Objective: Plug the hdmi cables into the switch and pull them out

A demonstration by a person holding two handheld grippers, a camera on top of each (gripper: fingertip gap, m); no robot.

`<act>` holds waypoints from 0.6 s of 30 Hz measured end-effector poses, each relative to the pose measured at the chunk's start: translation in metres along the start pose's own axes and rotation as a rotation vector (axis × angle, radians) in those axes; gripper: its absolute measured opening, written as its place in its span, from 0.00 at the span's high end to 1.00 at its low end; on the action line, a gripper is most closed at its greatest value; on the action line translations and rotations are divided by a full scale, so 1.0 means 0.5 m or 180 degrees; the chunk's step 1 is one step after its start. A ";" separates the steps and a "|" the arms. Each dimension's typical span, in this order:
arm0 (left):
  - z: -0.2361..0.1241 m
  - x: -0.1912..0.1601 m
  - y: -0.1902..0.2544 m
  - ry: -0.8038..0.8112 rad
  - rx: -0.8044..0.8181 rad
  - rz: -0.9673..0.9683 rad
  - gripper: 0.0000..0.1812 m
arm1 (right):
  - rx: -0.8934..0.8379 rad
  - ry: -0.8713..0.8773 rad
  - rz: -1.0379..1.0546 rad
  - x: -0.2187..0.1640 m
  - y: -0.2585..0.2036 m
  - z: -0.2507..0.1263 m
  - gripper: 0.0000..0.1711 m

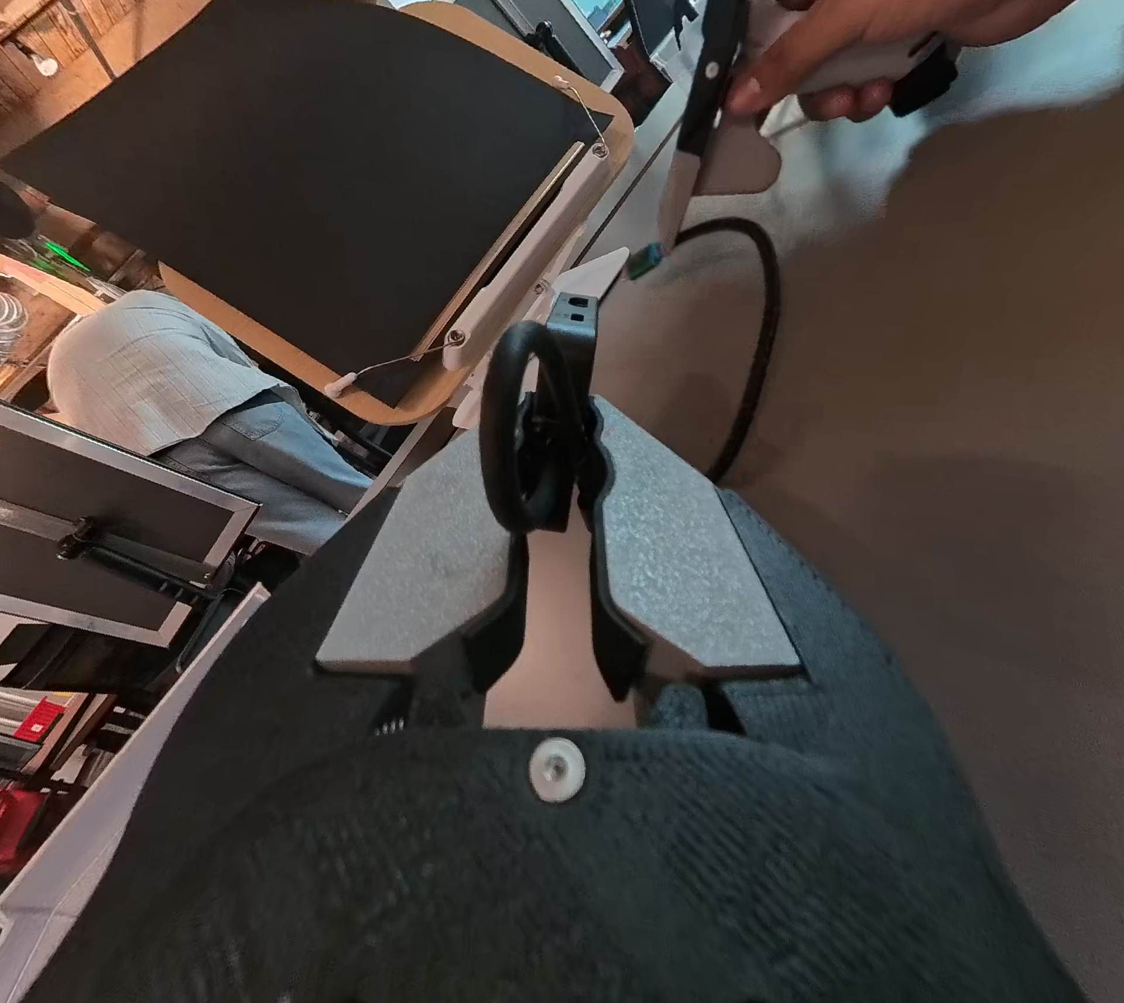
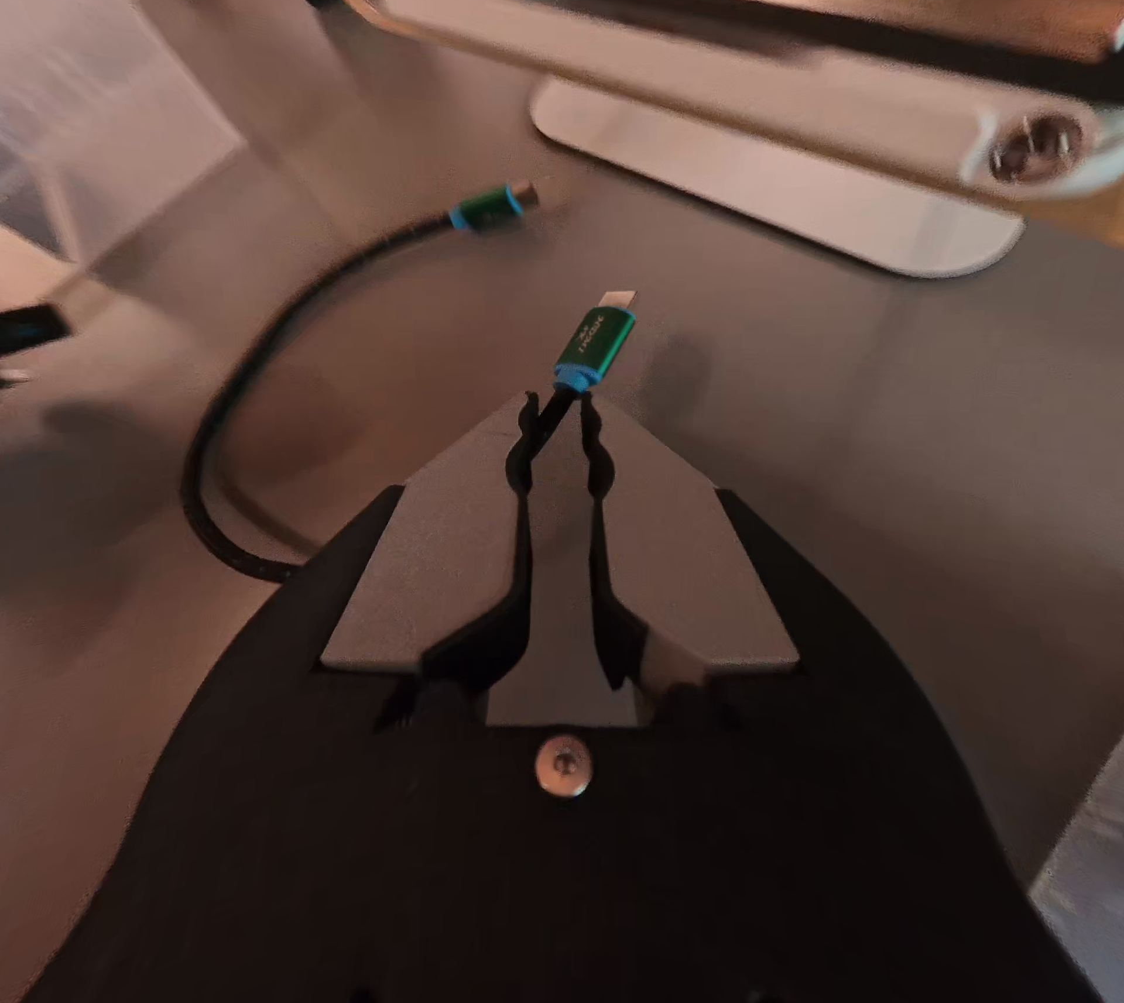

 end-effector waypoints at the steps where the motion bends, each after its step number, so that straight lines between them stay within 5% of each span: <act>1: -0.001 0.001 -0.001 0.0007 0.0006 0.0004 0.91 | 0.0180 0.0131 -0.0042 0.011 -0.018 -0.009 0.94; 8: -0.004 0.000 -0.004 0.0004 0.0040 0.0006 0.91 | 0.1494 0.0505 -0.0615 0.031 -0.150 -0.068 0.96; 18: -0.005 0.000 -0.003 -0.0005 0.0029 0.0009 0.92 | 0.1923 0.0536 -0.1343 0.014 -0.243 -0.108 0.97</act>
Point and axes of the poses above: each gripper's, where its closed fingertips meet, z out along the fingers, x out of its top, y = z × x across the jaws, the point moved 5 cm from there along -z, back along the fingers, and after that the axes turned 5 degrees about z, right-handed, at the moved point
